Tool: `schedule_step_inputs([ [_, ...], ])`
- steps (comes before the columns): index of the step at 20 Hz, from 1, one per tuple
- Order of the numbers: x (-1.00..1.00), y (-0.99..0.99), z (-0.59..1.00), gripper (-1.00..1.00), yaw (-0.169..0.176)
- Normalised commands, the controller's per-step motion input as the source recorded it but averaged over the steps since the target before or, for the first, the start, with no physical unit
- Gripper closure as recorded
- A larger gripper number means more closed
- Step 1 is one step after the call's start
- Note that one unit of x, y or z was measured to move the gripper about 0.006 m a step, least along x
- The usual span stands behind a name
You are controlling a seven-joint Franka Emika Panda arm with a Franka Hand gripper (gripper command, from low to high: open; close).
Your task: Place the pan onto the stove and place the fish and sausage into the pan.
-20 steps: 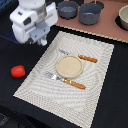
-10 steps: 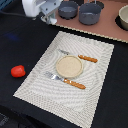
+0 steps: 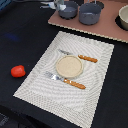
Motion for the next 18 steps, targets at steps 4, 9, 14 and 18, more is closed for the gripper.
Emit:
schedule_step_inputs([
  [4, 0.35, 0.91, 0.03, 1.00, 0.000],
  [9, 0.36, 0.89, 0.00, 1.00, -0.005],
  [14, 0.35, 0.88, 0.00, 1.00, -0.006],
  [18, 0.35, 0.69, -0.07, 1.00, -0.019],
])
